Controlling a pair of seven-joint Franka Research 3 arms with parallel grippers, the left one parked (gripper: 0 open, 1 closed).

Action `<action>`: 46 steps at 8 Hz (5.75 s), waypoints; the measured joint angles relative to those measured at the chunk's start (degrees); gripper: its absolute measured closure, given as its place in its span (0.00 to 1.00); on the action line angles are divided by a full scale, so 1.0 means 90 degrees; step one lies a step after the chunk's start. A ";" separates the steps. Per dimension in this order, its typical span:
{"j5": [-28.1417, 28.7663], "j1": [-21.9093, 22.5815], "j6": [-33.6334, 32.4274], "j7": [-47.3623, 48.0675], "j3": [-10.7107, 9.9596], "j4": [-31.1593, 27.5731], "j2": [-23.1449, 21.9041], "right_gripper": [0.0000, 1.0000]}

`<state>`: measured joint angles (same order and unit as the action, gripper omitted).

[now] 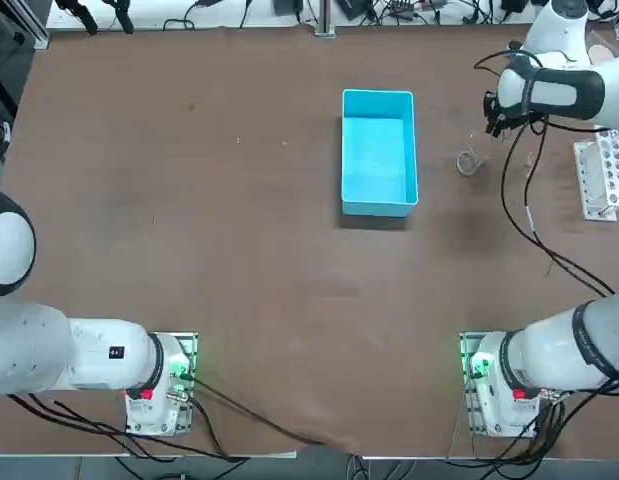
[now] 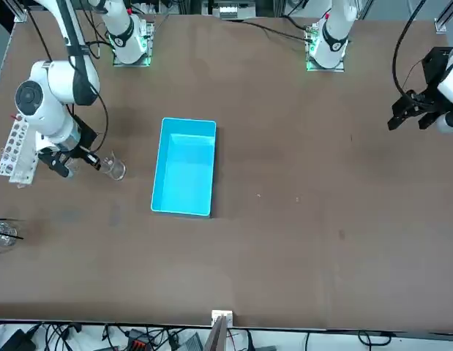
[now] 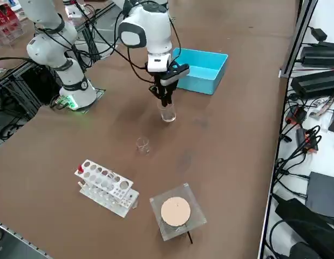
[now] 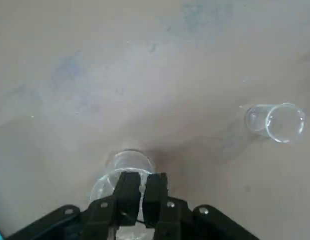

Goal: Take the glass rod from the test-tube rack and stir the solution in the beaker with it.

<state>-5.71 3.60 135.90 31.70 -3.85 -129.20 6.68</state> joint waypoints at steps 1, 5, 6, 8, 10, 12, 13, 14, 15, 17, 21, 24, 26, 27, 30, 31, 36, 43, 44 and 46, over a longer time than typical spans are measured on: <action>0.0000 0.0014 -0.0221 0.0000 0.0018 0.0027 -0.0029 0.91; -0.0001 0.0150 -0.0493 0.0326 0.0098 0.0035 -0.0055 0.92; -0.0001 0.0298 -0.0443 0.0626 0.0104 0.0036 -0.0032 0.92; -0.0003 0.0538 -0.0389 0.1064 0.0120 0.0054 -0.0018 0.92; -0.0003 0.0529 -0.0371 0.1113 0.0092 0.0204 0.0019 0.92; -0.0013 0.0516 -0.0485 0.1071 0.0044 0.0487 0.0032 0.92; -0.0019 0.0513 -0.0826 0.0963 0.0024 0.0682 0.0026 0.92; -0.0021 0.0491 -0.1349 0.0855 0.0007 0.0943 0.0005 0.92; -0.0025 0.0433 -0.1915 0.0731 0.0001 0.1274 -0.0050 0.92; -0.0025 0.0246 -0.2840 0.0352 -0.0018 0.1829 -0.0293 0.92; -0.0028 -0.0541 -0.3474 -0.0906 -0.0171 0.2393 -0.0711 0.92; -0.0034 -0.1864 -0.3279 -0.3212 -0.0463 0.2636 -0.0659 0.92; -0.0032 -0.2665 -0.2708 -0.3935 -0.0500 0.2641 -0.0489 0.92; -0.0031 -0.2971 -0.2375 -0.4125 -0.0500 0.2638 -0.0322 0.92; 0.0387 -0.3598 -0.1908 -0.4476 -0.0498 0.2549 0.0128 0.96; 0.0438 -0.3730 -0.1876 -0.4588 -0.0498 0.2449 0.0138 0.96; 0.0767 -0.4089 -0.1234 -0.5038 -0.0482 0.1872 0.0119 0.95; 0.0853 -0.4089 -0.0996 -0.5038 -0.0450 0.1580 0.0055 0.95; 0.0887 -0.4090 -0.0980 -0.5052 -0.0450 0.1512 0.0040 0.95; 0.0991 -0.4096 -0.0830 -0.5094 -0.0450 0.1361 0.0020 0.95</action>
<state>3.21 -33.27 128.43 -14.15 -7.90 -116.95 6.86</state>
